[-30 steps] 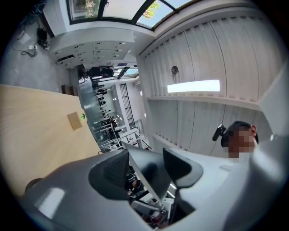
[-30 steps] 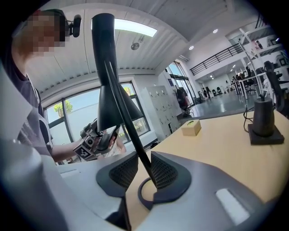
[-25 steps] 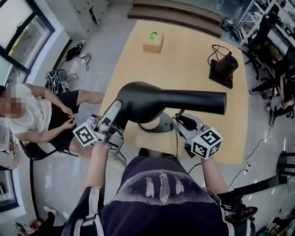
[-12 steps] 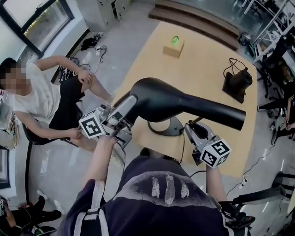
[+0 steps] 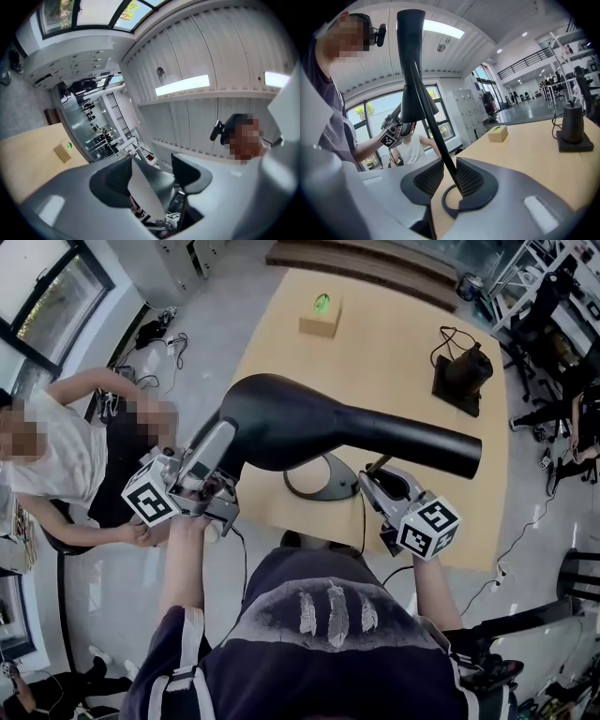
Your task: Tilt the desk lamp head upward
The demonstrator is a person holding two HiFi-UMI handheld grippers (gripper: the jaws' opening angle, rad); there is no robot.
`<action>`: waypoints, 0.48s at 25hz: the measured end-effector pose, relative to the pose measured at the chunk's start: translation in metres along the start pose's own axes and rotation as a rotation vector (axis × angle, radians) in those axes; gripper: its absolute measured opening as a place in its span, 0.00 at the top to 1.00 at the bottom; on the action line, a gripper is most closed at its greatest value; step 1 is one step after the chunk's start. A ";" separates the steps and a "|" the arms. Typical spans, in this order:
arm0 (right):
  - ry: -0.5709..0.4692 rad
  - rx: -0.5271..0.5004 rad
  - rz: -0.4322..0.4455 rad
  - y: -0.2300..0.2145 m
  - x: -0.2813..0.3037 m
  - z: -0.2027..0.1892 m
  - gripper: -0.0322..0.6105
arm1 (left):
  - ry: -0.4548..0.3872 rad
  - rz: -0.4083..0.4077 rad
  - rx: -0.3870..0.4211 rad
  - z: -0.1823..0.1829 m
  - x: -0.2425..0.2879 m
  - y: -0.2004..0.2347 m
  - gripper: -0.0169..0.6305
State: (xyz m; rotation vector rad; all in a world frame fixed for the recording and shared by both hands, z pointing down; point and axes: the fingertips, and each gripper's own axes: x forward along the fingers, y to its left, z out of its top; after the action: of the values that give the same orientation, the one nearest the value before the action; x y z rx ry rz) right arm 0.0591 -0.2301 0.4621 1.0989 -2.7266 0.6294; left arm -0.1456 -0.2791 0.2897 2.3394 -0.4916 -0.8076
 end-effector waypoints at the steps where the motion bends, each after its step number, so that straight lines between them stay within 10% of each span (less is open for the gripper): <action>1: -0.001 0.001 -0.003 -0.001 -0.001 0.000 0.83 | 0.004 -0.002 0.015 0.001 0.002 -0.002 0.57; 12: 0.008 0.008 -0.001 -0.002 0.000 -0.002 0.83 | 0.023 -0.018 0.107 0.018 0.008 -0.015 0.57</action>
State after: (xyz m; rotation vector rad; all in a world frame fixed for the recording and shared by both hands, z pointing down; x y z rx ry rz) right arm 0.0605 -0.2306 0.4648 1.0974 -2.7183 0.6440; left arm -0.1492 -0.2797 0.2657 2.4515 -0.5160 -0.7792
